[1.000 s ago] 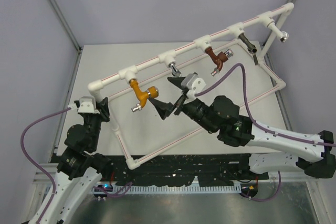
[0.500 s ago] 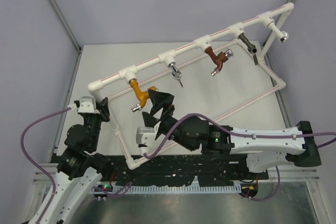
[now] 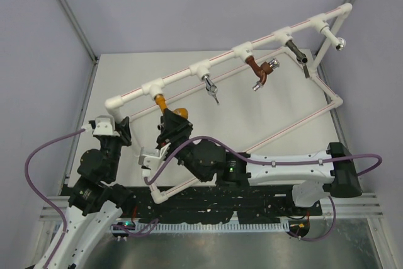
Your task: Install the water faucets
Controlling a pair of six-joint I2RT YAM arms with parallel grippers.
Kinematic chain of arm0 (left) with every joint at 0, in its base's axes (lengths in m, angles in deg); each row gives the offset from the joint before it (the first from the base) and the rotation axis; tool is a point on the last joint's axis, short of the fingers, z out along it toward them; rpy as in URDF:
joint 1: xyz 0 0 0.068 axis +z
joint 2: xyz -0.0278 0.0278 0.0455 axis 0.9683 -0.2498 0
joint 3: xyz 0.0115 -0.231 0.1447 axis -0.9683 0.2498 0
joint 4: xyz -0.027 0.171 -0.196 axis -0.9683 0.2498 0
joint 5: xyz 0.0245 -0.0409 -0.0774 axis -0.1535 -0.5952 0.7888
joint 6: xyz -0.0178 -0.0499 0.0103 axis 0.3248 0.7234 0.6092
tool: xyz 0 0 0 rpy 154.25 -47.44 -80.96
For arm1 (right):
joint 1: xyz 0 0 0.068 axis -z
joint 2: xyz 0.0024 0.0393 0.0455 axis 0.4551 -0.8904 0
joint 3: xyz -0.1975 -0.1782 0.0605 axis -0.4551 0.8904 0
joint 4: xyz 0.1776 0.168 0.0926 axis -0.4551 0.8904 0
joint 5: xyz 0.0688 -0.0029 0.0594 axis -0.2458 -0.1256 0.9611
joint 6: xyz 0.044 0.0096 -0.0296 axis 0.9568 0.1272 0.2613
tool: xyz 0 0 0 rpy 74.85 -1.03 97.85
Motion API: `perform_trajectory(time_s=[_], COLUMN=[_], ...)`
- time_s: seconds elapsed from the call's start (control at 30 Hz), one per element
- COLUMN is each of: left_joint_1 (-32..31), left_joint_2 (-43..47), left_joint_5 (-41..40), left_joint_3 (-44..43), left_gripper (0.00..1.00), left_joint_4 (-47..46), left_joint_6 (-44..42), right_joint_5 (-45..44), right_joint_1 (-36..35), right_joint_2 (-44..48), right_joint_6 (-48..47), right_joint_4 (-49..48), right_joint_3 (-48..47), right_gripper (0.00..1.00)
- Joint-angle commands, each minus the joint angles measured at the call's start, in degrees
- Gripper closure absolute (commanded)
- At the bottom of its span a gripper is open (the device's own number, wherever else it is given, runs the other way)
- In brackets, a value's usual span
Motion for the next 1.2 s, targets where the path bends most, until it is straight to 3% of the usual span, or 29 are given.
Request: perform_trajectory(time_s=[0.0,0.07,0.17,0.4,0.53,0.67,0.77,0.9,0.97,1.03,1.17], left_joint_1=[-0.53,-0.53,-0.53,-0.62,-0.53,-0.62,-0.71,-0.62,-0.62,-0.62,-0.62], left_joint_2=[-1.35,-1.53,-1.44,-1.36,-1.18,-1.18,-1.27,-1.18,-1.18,-1.27,-1.27], left_joint_5=[3.44,3.36,3.44,3.35,3.27,3.36,3.36,3.27,3.09,3.00,2.92], left_joint_3=[-0.92,-1.00,-0.92,-0.92,-0.83,-0.83,-0.83,-0.74,-0.74,-0.83,-0.74], left_gripper=[1.00,1.00,1.00,1.00,1.00,1.00,1.00,1.00,1.00,1.00,1.00], left_joint_4=[0.62,0.62,0.62,0.53,0.53,0.62,0.53,0.62,0.62,0.62,0.62], left_joint_6=[0.35,0.35,0.26,0.26,0.18,0.26,0.26,0.35,0.26,0.26,0.09], right_joint_5=[-4.49,-4.58,-5.46,0.93,2.53,2.45,1.14,2.62,4.03,5.52,7.63], right_joint_1=[0.29,0.63,1.51,8.97,11.27,12.85,12.94,12.94,12.94,13.03,12.77], right_joint_2=[-1.60,-1.86,-1.16,4.02,6.57,8.68,9.39,10.09,10.70,11.93,14.92], right_joint_6=[9.78,21.96,37.98,95.50,117.50,132.47,135.40,127.53,121.21,113.66,99.51], right_joint_4=[-1.20,3.03,5.22,10.15,2.99,-3.37,-5.84,-8.39,-8.57,-7.61,-0.68], right_joint_3=[-5.65,-7.93,-10.57,-7.86,-0.75,5.85,8.05,8.14,8.23,8.23,6.13], right_gripper=[0.78,0.81,0.95,0.95,0.94,0.94,0.94,0.62,0.38,0.23,0.11])
